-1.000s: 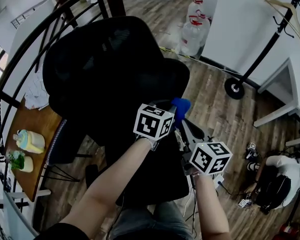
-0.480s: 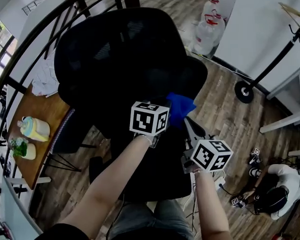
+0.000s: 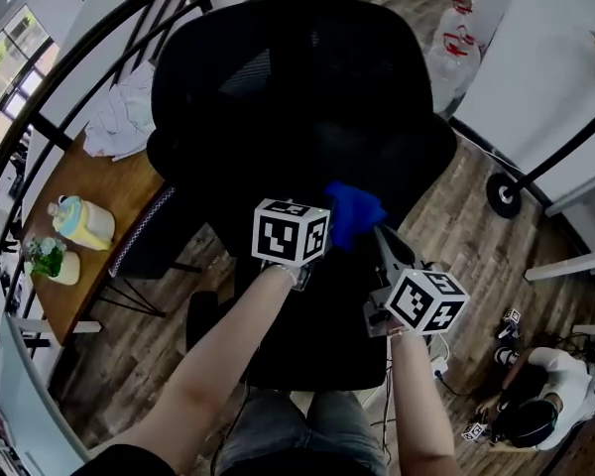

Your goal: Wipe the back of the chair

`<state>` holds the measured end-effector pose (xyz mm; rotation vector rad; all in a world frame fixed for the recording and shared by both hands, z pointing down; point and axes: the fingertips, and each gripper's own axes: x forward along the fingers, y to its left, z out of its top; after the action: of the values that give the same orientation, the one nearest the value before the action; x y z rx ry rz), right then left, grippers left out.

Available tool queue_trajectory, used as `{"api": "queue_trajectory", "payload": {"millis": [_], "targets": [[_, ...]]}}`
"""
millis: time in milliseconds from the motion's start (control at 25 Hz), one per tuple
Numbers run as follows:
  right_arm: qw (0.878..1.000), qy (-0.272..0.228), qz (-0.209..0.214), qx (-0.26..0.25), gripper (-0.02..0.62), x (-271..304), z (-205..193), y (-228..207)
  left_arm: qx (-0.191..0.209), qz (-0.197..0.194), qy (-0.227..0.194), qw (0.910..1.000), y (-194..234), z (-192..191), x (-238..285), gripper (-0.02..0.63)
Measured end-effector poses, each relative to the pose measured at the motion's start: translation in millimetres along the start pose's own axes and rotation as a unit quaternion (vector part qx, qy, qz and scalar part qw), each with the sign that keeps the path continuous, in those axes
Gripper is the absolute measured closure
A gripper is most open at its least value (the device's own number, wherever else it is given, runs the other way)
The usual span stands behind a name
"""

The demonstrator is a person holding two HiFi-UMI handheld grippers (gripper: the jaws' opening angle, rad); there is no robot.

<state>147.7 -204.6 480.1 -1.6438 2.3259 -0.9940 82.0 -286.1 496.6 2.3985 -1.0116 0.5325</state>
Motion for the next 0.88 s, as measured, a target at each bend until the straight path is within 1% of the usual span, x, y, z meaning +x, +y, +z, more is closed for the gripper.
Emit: {"api": "queue_trajectory", "payload": {"millis": [400,800,880], "targets": [[0.998,0.039,0.044,-0.012,0.565,40,-22,46,-0.01,0.05,-0.023,0.9984,59,2,-45,0.568],[0.993,0.078,0.091,-0.024,0.565,76,-50,93,-0.033,0.102,-0.049,0.993,124,2,-103,0.568],[0.991,0.082,0.101,-0.028,0.565,83,-53,104,-0.029,0.115,-0.052,0.9916,136,2,-114,0.568]]}}
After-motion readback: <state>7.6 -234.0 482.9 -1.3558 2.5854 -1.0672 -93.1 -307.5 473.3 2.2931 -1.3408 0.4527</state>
